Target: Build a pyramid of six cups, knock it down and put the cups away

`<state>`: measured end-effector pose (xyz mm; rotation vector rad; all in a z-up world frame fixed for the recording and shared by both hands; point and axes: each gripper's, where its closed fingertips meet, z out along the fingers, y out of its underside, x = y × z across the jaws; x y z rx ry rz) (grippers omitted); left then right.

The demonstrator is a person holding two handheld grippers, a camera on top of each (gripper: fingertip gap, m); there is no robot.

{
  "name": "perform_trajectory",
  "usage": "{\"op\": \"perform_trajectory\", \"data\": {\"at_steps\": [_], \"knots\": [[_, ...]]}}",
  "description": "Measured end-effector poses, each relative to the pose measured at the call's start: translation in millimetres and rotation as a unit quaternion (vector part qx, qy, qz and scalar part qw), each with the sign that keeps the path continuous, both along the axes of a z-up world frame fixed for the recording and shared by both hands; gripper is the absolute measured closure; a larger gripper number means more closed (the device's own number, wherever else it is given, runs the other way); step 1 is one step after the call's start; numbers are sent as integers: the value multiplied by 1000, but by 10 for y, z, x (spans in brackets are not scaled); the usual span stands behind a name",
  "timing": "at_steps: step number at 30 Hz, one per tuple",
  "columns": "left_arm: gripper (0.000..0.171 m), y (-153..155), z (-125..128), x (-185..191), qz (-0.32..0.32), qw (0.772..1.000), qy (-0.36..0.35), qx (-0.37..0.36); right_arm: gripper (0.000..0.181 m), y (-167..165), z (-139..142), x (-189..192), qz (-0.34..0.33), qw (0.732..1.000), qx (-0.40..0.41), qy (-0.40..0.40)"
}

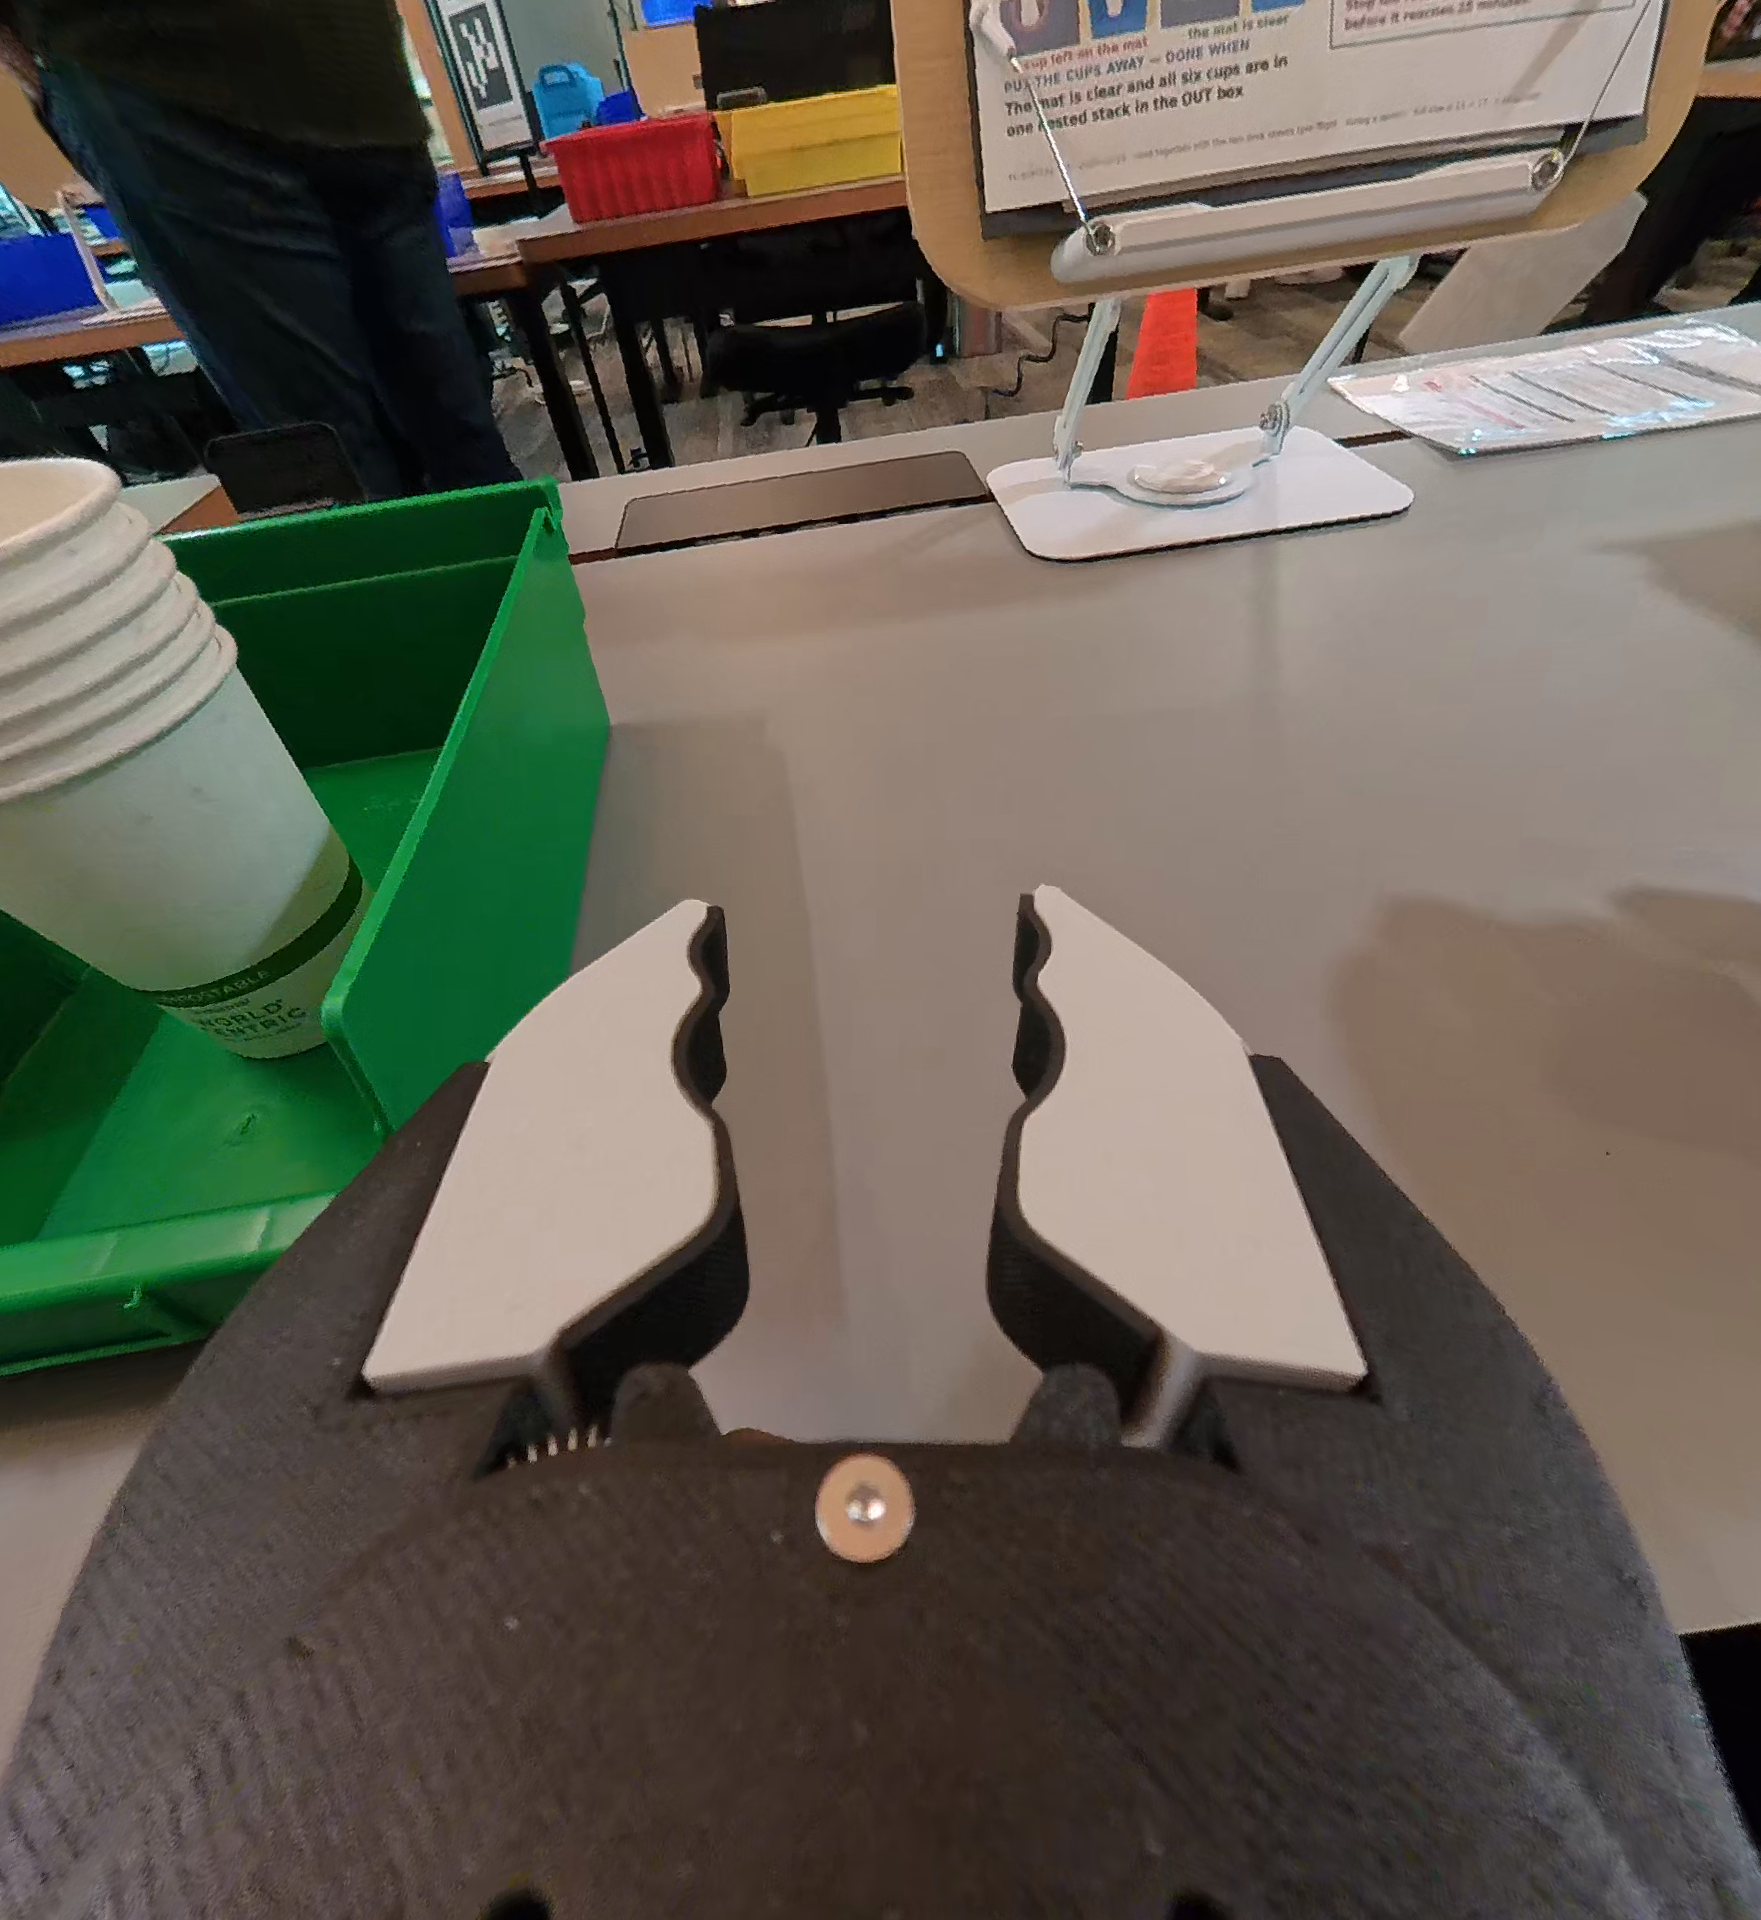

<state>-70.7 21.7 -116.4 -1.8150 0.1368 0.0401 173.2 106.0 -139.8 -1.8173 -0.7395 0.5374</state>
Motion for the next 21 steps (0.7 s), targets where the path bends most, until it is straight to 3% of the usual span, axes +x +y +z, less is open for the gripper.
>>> {"op": "perform_trajectory", "data": {"at_steps": [3,7,13,16,21], "knots": [[112,-5,89,-21,8,1000,-14,24,156,-6,-6,-5,1,1000,-2,0],[109,-70,405,-117,36,993,-29,112,156,-9,-8,-8,2,1000,-4,1],[113,-284,810,-564,123,967,-29,223,156,-20,-16,17,-1,1000,-1,-5],[114,-328,833,-863,169,956,-60,230,156,-27,-23,62,-6,1000,2,-10],[116,-223,758,-1118,189,956,-67,213,156,-36,-31,194,-23,1000,4,-16]]}}
